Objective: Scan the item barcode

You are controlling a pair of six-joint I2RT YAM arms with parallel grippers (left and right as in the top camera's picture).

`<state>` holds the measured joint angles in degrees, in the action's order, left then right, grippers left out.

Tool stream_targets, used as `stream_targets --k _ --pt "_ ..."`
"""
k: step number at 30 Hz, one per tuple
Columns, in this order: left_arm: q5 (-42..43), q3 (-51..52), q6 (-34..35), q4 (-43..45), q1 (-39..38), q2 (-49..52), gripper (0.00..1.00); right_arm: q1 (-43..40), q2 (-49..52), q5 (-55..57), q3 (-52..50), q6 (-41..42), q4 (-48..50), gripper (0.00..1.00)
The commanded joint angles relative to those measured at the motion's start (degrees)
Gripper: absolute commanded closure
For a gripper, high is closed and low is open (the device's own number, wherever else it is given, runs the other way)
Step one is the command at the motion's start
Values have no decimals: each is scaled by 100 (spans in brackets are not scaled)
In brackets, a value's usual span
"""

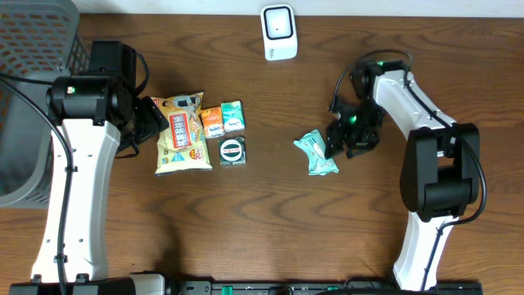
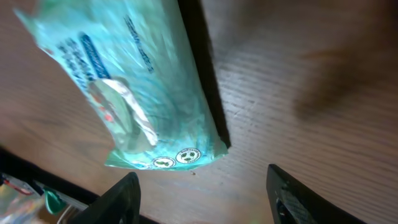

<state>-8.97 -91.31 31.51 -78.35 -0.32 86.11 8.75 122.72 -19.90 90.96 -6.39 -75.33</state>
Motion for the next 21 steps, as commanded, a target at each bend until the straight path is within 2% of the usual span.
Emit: stream_targets --k 1,6,21 --pt "-52 0 31 -26 20 0 2 50 -57 -321 -358 -101 177 45" --pt "-52 0 33 -26 20 0 2 146 -57 -516 -651 -101 295 47" --pt "-52 0 33 -26 20 0 2 254 -57 -645 -664 -94 599 46"
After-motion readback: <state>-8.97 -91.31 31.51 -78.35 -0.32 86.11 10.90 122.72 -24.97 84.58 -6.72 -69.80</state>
